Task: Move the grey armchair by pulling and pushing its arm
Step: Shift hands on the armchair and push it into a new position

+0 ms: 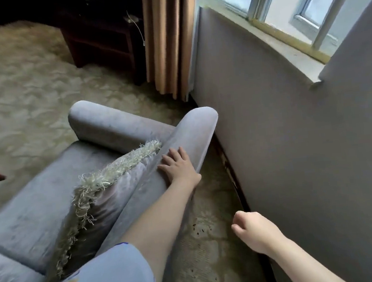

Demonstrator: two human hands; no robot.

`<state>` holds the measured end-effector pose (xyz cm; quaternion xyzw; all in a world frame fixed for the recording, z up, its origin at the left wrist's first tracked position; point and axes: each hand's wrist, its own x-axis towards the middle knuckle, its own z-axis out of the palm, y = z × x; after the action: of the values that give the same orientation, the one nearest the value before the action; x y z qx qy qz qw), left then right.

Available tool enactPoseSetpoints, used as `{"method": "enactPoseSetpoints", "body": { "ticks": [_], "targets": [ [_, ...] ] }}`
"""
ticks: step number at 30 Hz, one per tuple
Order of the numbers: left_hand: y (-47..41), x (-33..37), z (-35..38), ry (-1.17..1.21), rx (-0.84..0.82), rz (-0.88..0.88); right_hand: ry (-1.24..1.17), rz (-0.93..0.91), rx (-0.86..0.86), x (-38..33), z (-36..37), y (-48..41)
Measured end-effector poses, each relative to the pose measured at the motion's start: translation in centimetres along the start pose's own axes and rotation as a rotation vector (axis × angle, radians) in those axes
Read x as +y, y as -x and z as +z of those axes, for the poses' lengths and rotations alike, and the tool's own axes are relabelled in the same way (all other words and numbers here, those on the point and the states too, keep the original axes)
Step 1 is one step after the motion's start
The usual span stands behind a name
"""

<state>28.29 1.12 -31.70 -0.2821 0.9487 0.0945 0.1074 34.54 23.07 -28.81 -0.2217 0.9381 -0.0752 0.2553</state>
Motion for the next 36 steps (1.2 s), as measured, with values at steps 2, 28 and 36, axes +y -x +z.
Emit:
{"method": "enactPoseSetpoints", "body": {
  "ticks": [2, 28, 36],
  "targets": [
    [-1.9, 1.2, -0.3, 0.006, 0.008, -0.017, 0.011, -0.005, 0.029, 1.2, -2.4, -3.4],
    [-17.9, 6.2, -1.9, 0.354, 0.07, -0.662, 0.573, -1.255, -0.087, -8.2, -17.4, -40.1],
    [-17.9, 6.1, -2.3, 0.38, 0.14, -0.731, 0.424, -1.431, -0.231, -8.5, -16.5, -43.4]
  ]
}}
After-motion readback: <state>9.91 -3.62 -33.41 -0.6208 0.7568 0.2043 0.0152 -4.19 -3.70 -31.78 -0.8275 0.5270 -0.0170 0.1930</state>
